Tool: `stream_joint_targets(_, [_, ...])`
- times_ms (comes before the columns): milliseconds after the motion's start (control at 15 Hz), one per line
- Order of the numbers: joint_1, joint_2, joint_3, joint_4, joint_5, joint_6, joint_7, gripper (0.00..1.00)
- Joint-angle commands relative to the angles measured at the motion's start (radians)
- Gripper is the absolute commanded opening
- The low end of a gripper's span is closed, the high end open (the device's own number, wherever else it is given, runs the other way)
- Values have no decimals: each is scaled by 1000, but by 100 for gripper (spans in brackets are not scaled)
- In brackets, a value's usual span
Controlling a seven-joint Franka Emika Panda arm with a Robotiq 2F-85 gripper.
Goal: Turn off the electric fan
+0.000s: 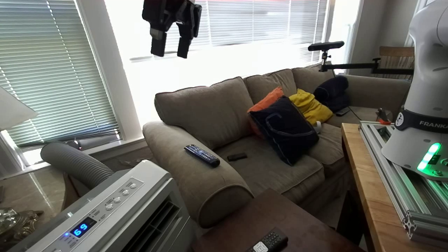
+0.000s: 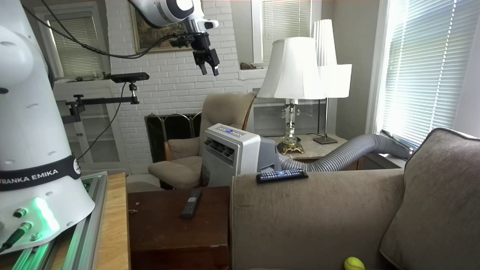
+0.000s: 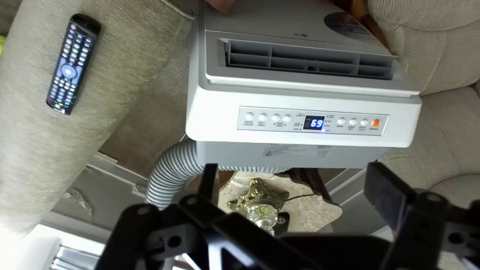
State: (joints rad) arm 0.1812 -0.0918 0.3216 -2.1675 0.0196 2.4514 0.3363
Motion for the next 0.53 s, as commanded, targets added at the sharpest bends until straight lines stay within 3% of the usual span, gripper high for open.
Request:
stream_joint_targets(0, [51, 126, -7, 81, 17, 72, -141, 100])
stream_joint_targets(467, [145, 459, -8, 315, -97, 252, -336, 100])
